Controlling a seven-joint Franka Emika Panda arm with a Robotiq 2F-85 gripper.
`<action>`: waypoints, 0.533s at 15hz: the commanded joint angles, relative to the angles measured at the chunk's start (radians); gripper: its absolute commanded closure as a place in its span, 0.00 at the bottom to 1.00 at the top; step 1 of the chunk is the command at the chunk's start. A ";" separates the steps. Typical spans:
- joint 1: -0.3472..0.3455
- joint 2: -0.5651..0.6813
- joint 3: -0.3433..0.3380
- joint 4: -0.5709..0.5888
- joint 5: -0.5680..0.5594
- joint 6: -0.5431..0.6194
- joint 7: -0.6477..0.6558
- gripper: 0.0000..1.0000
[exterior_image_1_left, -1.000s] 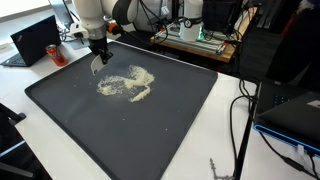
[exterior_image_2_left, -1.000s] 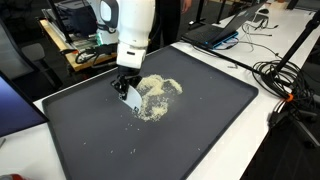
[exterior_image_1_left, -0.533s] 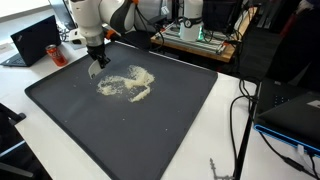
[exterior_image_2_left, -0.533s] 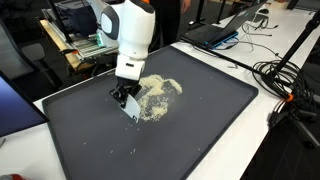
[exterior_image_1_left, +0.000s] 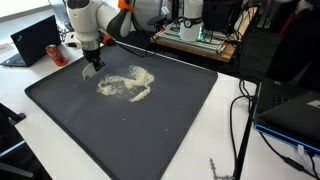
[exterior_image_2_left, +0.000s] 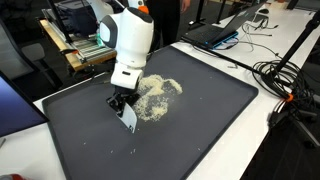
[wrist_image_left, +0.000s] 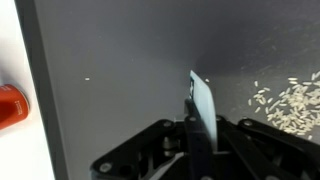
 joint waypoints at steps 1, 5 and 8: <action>0.031 0.053 -0.034 0.042 -0.027 0.021 0.043 0.99; 0.041 0.063 -0.032 0.040 -0.019 0.017 0.028 0.99; 0.036 0.037 -0.012 0.002 -0.014 0.014 -0.007 0.99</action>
